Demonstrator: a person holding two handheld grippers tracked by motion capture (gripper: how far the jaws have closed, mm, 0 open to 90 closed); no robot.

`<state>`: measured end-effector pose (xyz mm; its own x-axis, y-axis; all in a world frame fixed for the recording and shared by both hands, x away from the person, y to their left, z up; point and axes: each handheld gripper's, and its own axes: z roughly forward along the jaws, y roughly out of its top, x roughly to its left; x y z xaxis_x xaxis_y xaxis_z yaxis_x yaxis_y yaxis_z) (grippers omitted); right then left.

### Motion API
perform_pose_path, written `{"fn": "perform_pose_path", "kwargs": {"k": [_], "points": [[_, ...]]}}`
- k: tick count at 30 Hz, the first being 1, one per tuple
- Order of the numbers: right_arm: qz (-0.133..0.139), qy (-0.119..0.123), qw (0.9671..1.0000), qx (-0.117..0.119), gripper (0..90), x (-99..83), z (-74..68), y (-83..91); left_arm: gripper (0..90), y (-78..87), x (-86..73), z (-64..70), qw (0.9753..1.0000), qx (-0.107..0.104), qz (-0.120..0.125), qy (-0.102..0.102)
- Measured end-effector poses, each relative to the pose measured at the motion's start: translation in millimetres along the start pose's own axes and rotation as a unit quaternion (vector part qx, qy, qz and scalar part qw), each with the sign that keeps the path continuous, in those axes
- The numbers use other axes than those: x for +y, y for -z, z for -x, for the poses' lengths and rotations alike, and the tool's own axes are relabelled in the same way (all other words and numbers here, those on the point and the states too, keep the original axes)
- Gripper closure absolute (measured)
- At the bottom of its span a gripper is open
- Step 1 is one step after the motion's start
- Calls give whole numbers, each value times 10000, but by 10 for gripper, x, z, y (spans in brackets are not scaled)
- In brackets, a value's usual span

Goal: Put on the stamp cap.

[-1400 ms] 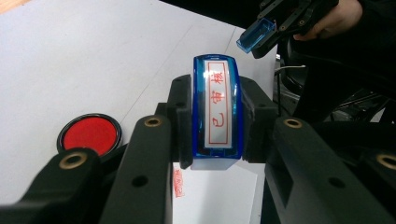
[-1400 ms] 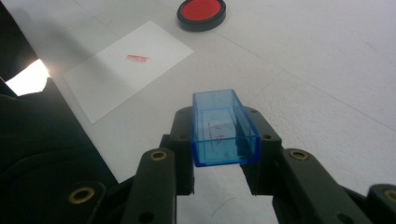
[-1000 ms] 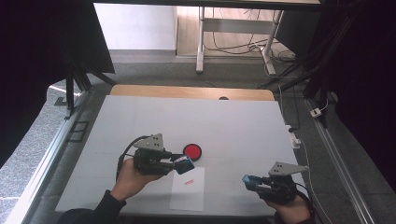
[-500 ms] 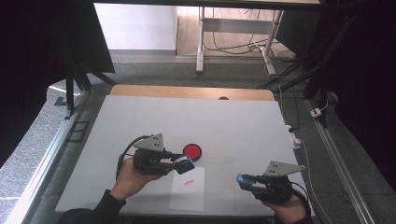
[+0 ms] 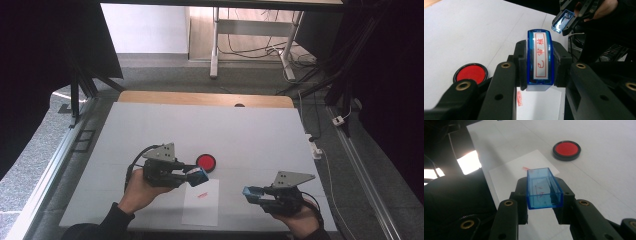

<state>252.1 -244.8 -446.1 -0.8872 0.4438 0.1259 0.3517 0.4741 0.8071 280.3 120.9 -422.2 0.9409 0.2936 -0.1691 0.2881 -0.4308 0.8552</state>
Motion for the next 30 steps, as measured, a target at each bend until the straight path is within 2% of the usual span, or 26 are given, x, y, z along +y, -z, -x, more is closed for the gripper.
{"fn": "perform_pose_path", "kwargs": {"k": [17,30], "points": [[-35,233,9980,582,681,159,-28,-339,699,-13,-9,-19,9999,-106,0,-79],[-25,382,9935,1068,681,305,-76,-615,700,-36,-10,-15,9992,-304,36,-254]]}}
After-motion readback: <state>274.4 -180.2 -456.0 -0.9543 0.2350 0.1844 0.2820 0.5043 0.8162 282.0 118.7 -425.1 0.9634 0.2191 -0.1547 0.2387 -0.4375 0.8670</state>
